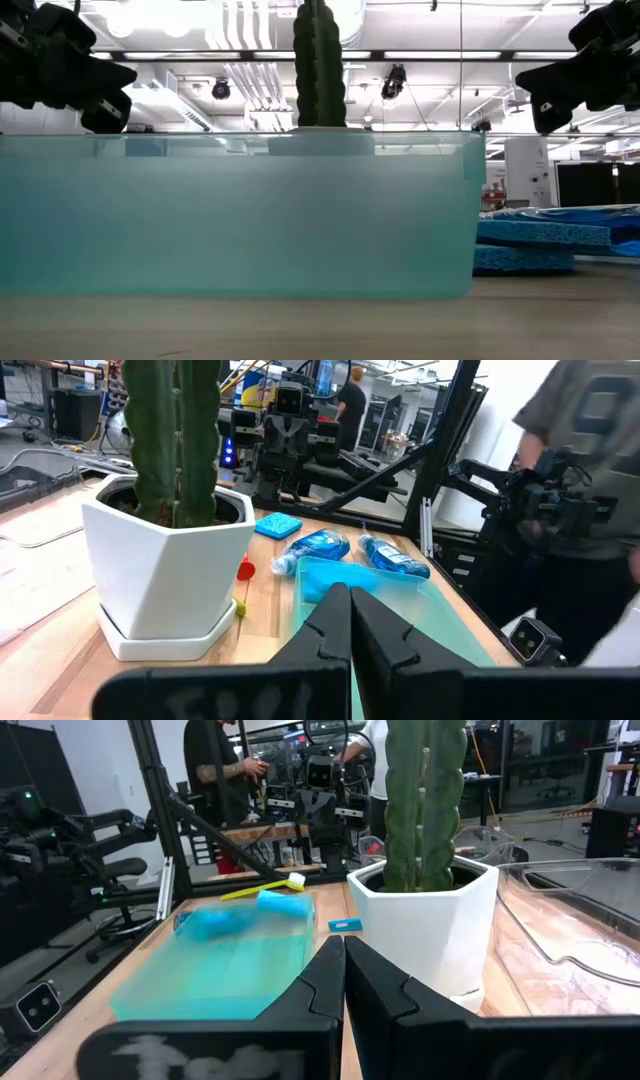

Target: Pick & Place Kitchen Sink Supplies

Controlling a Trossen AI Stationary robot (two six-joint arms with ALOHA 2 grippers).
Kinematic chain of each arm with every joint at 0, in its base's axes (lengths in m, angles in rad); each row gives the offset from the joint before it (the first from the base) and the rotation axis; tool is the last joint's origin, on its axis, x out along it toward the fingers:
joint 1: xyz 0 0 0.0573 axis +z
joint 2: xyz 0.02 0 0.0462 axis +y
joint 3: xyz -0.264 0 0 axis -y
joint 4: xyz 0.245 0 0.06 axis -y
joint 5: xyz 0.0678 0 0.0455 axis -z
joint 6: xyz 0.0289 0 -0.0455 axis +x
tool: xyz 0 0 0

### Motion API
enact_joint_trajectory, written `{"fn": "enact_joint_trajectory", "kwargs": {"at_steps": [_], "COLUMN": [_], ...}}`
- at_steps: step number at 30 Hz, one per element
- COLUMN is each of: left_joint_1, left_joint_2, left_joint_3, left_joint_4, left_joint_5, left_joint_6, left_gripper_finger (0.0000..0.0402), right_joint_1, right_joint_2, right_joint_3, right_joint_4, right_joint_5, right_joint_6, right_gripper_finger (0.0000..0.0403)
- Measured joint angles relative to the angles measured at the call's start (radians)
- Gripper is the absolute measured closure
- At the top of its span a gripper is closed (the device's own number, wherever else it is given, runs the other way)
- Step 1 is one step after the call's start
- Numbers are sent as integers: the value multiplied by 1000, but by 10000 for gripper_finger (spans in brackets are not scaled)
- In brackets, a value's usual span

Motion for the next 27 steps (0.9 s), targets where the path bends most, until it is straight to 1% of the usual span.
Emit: {"fn": "enact_joint_trajectory", "kwargs": {"at_steps": [17, 19, 20, 24, 25, 27], "left_joint_1": [0, 0, 0, 0, 0, 0], "left_joint_2": [0, 0, 0, 0, 0, 0], "left_joint_3": [0, 0, 0, 0, 0, 0], "left_joint_4": [0, 0, 0, 0, 0, 0], "left_joint_5": [0, 0, 0, 0, 0, 0], "left_joint_6": [0, 0, 0, 0, 0, 0], "left_gripper_finger": [401, 401, 401, 401, 401, 401], "right_joint_1": [0, 0, 0, 0, 0, 0], "right_joint_2": [0, 0, 0, 0, 0, 1], "right_joint_3": [0, 0, 0, 0, 0, 0], "right_joint_4": [6, 18, 28, 89, 89, 92], "right_joint_5": [0, 2, 3, -1, -1, -2], "right_joint_6": [9, 86, 155, 554, 623, 705], "right_gripper_finger": [394, 394, 394, 394, 394, 394]}}
